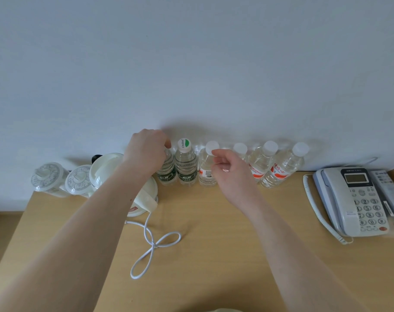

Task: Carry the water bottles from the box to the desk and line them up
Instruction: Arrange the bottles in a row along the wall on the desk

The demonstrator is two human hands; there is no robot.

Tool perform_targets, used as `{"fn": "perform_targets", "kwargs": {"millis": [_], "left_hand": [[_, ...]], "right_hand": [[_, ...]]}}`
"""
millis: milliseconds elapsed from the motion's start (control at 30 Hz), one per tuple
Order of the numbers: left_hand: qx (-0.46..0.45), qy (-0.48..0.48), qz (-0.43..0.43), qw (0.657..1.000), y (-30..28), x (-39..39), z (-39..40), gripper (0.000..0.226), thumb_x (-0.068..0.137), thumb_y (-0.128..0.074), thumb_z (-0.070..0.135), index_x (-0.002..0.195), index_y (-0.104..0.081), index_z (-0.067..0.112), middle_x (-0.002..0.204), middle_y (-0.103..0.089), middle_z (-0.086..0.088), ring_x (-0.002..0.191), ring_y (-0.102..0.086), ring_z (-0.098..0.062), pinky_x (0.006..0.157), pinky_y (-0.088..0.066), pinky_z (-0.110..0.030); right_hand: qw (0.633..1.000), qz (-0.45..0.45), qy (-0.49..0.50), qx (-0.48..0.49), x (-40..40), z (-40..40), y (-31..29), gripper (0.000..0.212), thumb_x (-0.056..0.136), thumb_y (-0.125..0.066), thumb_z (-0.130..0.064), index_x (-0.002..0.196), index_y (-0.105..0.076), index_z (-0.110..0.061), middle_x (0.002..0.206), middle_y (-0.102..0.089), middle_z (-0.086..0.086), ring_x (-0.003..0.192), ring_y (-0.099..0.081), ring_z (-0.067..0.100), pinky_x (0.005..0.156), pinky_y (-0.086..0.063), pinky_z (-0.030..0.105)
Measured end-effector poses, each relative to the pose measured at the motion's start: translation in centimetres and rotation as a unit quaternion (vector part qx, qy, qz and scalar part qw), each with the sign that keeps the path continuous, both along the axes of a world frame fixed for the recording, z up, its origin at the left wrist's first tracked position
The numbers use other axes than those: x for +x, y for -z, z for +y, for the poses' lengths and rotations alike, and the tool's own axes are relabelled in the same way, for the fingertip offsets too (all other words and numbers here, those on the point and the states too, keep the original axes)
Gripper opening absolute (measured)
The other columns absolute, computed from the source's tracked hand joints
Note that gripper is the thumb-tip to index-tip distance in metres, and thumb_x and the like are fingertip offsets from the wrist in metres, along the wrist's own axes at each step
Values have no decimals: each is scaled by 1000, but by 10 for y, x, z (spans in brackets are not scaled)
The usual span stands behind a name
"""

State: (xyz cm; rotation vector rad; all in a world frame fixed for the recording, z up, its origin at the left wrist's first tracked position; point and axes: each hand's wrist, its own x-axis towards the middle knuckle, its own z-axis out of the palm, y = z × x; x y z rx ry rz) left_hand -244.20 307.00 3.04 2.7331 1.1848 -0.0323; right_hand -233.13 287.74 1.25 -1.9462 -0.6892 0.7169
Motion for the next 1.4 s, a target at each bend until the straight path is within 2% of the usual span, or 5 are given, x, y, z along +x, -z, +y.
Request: {"fn": "perform_targets", "kwargs": {"millis": [200, 367, 633, 1033, 1400], "left_hand": [[17, 8, -13, 1000, 2, -5, -1, 36, 93, -57, 8, 118, -75, 25, 119, -72, -4, 110, -63, -29, 81, -40, -33], [22, -13, 2, 1000, -3, -3, -8, 49, 94, -57, 13, 137, -59, 34, 133, -62, 1, 115, -61, -33, 85, -42, -38], [18, 58, -63, 996, -8, 11, -29, 48, 92, -66, 34, 139, -55, 39, 125, -68, 8, 113, -63, -27, 97, -40, -37], [-42, 51, -49, 997, 5, 28, -21, 39, 91, -62, 20, 128, -68, 33, 121, -70, 3, 110, -61, -27, 79, -38, -29], [-37, 36, -47, 998, 2, 29, -29, 41, 93, -60, 12, 131, -66, 26, 119, -70, -4, 109, -62, -31, 80, -41, -32]], "right_hand": [[1000, -8, 3, -2, -1, 2, 1, 35, 97, -59, -21, 130, -61, -30, 111, -61, -23, 99, -56, -13, 76, -43, 14], [1000, -1, 1, -4, -1, 3, 1, 34, 98, -57, -21, 131, -60, -31, 112, -61, -22, 100, -56, -14, 72, -43, 13], [1000, 0, 3, 2, 1, 2, 0, 35, 98, -56, -18, 130, -59, -32, 117, -62, -16, 104, -58, -6, 76, -46, 19], [1000, -4, 4, -5, 6, 1, 1, 39, 98, -51, -13, 132, -60, -30, 118, -62, -13, 104, -58, -4, 75, -45, 15], [1000, 10, 7, 10, 6, 0, 4, 37, 98, -52, -15, 130, -59, -33, 118, -61, -16, 104, -56, -9, 73, -44, 14]]}}
